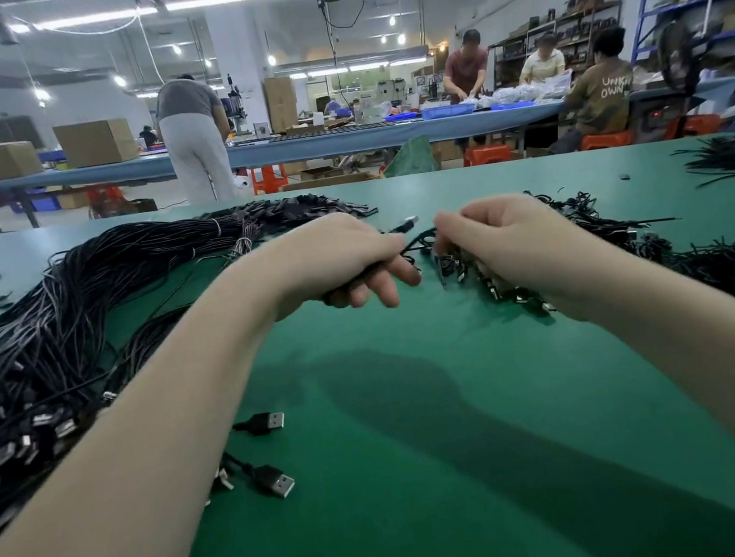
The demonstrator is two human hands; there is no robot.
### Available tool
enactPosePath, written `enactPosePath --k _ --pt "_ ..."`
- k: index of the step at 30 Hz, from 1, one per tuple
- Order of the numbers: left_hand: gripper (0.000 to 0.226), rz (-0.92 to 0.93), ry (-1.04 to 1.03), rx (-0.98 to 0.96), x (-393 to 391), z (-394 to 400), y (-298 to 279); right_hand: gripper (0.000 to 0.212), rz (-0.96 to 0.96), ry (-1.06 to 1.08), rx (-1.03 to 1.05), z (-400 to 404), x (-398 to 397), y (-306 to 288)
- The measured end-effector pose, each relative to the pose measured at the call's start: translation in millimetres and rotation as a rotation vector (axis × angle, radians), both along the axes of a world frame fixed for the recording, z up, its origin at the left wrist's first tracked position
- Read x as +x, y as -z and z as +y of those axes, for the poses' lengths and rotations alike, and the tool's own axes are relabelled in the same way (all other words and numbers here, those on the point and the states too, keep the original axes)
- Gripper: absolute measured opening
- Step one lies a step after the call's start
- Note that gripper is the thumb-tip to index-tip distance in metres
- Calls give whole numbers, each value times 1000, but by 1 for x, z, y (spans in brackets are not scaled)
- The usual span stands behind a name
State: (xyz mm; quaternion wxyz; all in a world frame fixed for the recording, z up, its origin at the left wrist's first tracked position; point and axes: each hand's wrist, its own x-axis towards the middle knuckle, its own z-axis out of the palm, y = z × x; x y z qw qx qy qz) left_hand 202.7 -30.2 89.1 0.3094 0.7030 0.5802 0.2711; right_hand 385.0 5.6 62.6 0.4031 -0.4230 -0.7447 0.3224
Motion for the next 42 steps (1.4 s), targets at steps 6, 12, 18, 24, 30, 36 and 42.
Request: enactPosePath --k 6,12,18,24,30,36,42 --pt "37 -488 -64 137 3 5 -2 30 101 -252 -67 -30 -25 -3" --pt "36 -937 20 52 6 1 -7 25 21 -358 -185 -24 -27 21" --pt "26 -954 87 16 6 0 -8 27 24 -291 -269 -13 -19 26" --pt "28 -948 67 -45 15 2 1 24 255 -195 -328 -7 -14 13" --pt "29 -852 -12 -63 23 3 7 15 364 -151 -393 -8 -18 20" --pt "31 -611 -63 43 19 8 16 21 381 -136 -410 -5 -18 22" --pt "29 -889 64 -28 23 7 15 24 393 -233 -429 -6 -16 18"
